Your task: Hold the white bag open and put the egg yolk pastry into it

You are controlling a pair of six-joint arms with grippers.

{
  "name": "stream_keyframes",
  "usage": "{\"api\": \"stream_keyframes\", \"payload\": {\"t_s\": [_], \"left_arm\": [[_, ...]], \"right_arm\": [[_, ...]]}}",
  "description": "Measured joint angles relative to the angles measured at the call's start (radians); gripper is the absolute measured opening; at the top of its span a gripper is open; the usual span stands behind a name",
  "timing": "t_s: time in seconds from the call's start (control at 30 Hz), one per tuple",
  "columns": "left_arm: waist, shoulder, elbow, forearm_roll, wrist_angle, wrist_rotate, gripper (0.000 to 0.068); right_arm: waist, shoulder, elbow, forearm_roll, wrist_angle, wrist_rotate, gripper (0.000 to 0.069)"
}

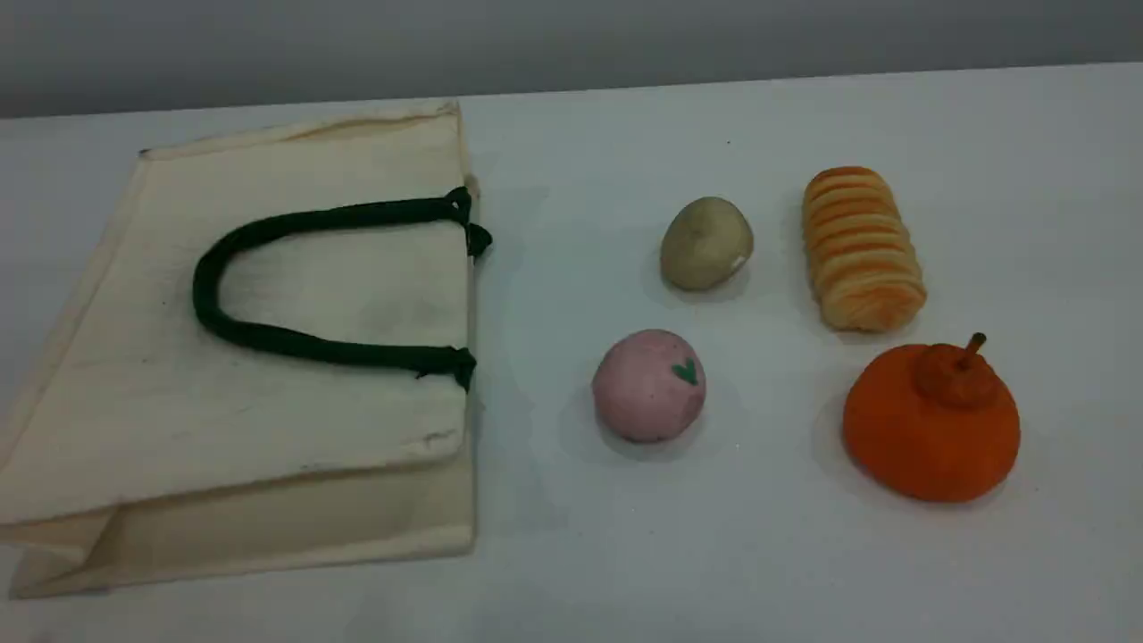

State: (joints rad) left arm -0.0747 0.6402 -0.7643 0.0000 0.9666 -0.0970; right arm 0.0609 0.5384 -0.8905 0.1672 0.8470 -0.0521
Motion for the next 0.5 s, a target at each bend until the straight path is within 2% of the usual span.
{"api": "stream_keyframes", "payload": {"t_s": [0.13, 0.23, 0.5], "left_arm": [[0.0, 0.187, -0.102, 0.0, -0.005, 0.0, 0.0582], [0.0, 0.332, -0.172, 0.0, -0.023, 0.0, 0.0582], [0.0, 0.712, -0.304, 0.0, -0.124, -0.017, 0.0582]], "right_arm": [[0.0, 0.189, -0.129, 0.038, 0.04, -0.001, 0.0552], [0.0, 0.303, -0.191, 0.044, 0.019, -0.011, 0.0552], [0.0, 0.53, -0.255, 0.028, -0.011, -0.028, 0.0552]]}}
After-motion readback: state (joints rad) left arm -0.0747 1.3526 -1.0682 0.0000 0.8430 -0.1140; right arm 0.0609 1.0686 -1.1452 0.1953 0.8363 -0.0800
